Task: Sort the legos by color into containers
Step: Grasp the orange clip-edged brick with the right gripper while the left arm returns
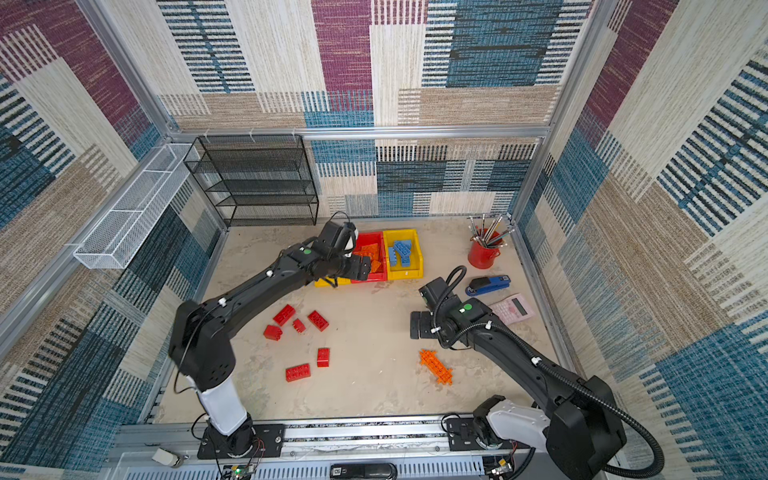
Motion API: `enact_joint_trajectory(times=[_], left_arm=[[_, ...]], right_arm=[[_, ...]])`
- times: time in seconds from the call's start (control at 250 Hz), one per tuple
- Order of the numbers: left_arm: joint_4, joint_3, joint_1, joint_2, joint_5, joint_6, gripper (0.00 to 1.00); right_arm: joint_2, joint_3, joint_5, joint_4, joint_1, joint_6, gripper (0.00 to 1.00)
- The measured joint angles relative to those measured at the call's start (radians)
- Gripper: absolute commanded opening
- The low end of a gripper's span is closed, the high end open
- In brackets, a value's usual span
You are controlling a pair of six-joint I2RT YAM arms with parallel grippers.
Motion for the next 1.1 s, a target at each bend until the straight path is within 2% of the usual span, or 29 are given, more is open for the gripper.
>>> enact_joint_trajectory(times=[0.172,0.352,0.58,0.892,1.008,1.1], left_arm=[[0.071,-0.352,0.0,-0.297,-0.023,-0.052,0.93],[0.082,-0.55,0.0,-0.514,-0.026,-0.095,0.93],[0.072,-0.658,0.0,-0.654,-0.011,-0.123,0.93],[0.047,-0.757,0.0,-0.818,0.002,-0.177,0.93],[0.039,-0.762,0.0,-0.838,0.0,-0.195,0.93],[0.035,-0.766,0.0,-0.847,0.0,-0.199,0.93]], right_arm=[[-0.024,-0.039,-0.021,-0.019,0.039,0.048,0.99],[0.015,-0.103,-0.051,-0.019,0.111,0.097,0.99],[0.037,-0.149,-0.041,-0.009,0.149,0.165,0.99],[0.087,-0.177,-0.042,0.017,0.155,0.177,1.0],[0.09,-0.177,-0.047,0.033,0.175,0.177,0.92],[0.09,-0.173,-0.053,0.036,0.188,0.177,0.81]])
